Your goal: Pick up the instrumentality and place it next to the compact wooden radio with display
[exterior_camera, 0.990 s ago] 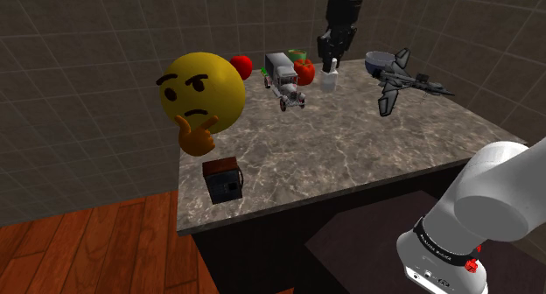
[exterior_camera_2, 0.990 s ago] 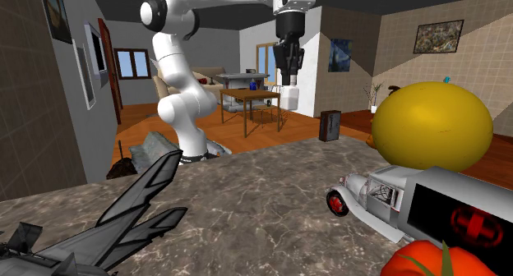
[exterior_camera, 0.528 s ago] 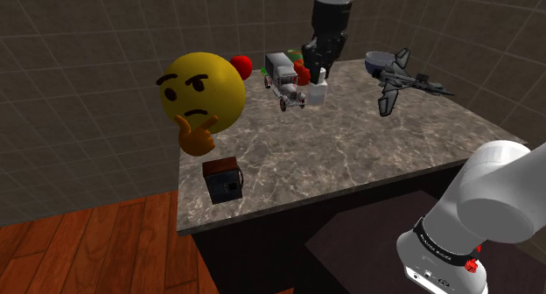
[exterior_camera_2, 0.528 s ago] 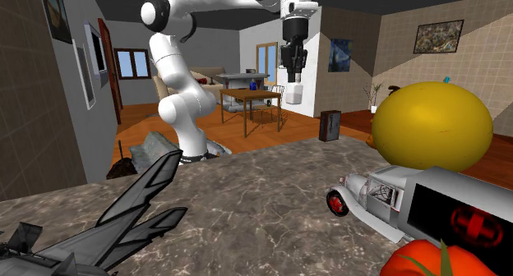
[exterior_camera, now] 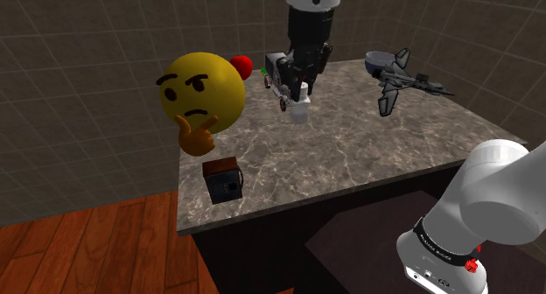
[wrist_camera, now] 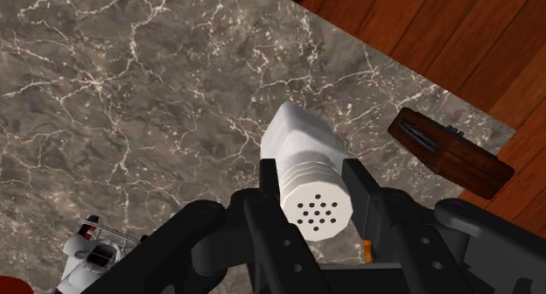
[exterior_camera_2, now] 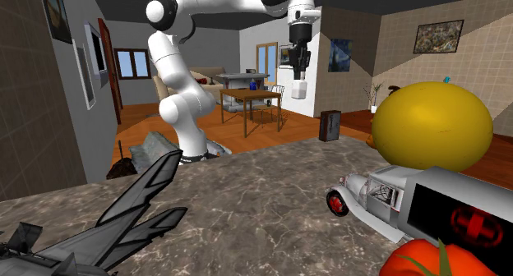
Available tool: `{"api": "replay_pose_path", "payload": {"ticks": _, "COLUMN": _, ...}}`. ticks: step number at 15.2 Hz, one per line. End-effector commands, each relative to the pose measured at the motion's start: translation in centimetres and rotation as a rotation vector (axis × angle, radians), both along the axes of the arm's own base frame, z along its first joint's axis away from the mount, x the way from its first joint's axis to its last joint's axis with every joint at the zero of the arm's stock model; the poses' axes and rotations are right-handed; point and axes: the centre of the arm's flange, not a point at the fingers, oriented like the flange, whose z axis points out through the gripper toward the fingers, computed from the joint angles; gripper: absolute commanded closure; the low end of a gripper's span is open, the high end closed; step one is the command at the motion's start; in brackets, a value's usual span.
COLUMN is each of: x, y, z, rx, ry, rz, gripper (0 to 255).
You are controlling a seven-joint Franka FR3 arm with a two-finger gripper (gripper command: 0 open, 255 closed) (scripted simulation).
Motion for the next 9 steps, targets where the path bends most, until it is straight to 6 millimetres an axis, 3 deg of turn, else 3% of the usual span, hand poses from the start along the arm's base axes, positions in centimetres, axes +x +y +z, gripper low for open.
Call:
{"api": "replay_pose_path", "payload": {"ticks": 1, "x": -0.9, "y": 2.7, "z": -0.1, "rx": 0.0, "ry": 0.0, "rz": -0.001, "gripper": 255}}
{"api": "replay_pose_path", "payload": {"ticks": 2, "x": -1.5, "y": 4.6, "z": -0.1, "rx": 0.0, "ry": 0.0, "rz": -0.001, "gripper": 255}}
{"api": "replay_pose_path", "payload": {"ticks": 9, "x": -1.5, "y": 4.6, "z": -3.7, "rx": 0.0, "ry": 0.0, "rz": -0.001, "gripper": 255}}
